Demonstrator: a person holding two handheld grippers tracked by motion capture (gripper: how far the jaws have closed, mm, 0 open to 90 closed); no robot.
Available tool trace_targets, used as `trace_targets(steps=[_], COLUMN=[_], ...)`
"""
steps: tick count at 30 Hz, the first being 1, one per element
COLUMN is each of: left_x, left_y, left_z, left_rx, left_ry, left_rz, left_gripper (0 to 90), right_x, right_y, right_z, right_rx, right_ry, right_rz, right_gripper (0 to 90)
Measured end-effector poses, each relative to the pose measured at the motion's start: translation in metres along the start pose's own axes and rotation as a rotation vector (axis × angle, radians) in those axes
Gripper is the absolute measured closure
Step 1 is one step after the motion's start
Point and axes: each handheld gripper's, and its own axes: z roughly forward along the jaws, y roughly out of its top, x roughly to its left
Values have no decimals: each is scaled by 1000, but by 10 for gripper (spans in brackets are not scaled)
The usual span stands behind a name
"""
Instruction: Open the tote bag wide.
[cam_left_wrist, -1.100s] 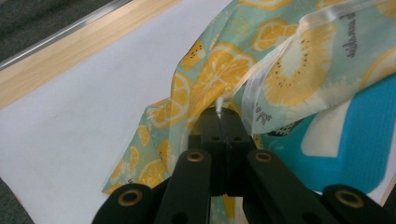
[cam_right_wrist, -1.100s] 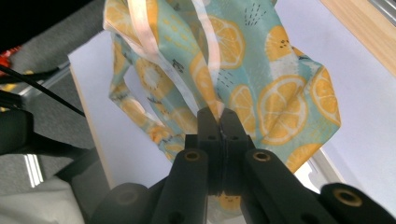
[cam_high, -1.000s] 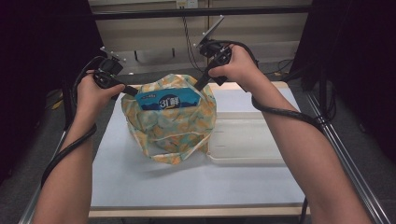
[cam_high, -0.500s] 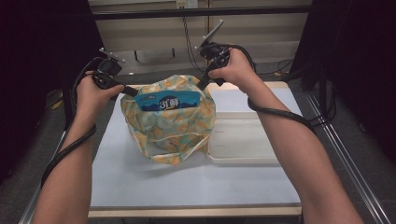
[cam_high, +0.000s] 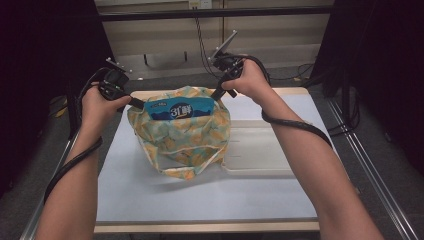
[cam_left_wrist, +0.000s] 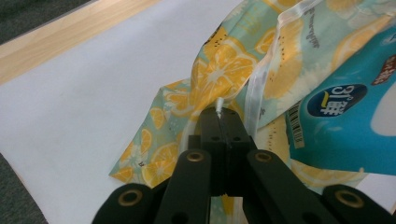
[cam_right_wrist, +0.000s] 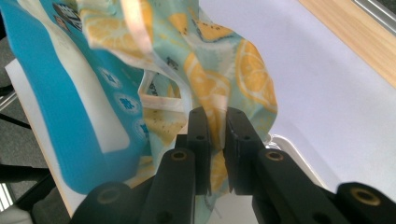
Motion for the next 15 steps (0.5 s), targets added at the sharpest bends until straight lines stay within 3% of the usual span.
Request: trace_targets(steps=[2, 3, 7, 9, 10, 13, 15], left_x=[0, 1, 1, 3, 4, 6, 5], left_y=[-1, -1, -4, -6, -7, -8, -9], left_z=[1, 0, 3, 4, 4, 6, 8], left_rx=[-3, 8, -8, -5, 4, -1, -23], left_ry=[4, 4, 3, 0, 4, 1, -7], left_rz=[-8, 13, -20, -17, 3, 0, -28], left_gripper=[900, 900, 900, 900, 900, 900, 900], right_x=[0, 0, -1, -1, -2, -5, -5], right_y=[-1, -2, -6, -9, -10, -16, -19], right_z=[1, 1, 0, 1, 1, 4, 7], right_rx=[-3, -8, 1, 3, 6, 6, 6], right_ry=[-3, -7, -9, -12, -10, -1, 1], right_rz=[7, 6, 7, 8, 13, 11, 6], right_gripper=[809, 787, 783, 782, 777, 772, 794])
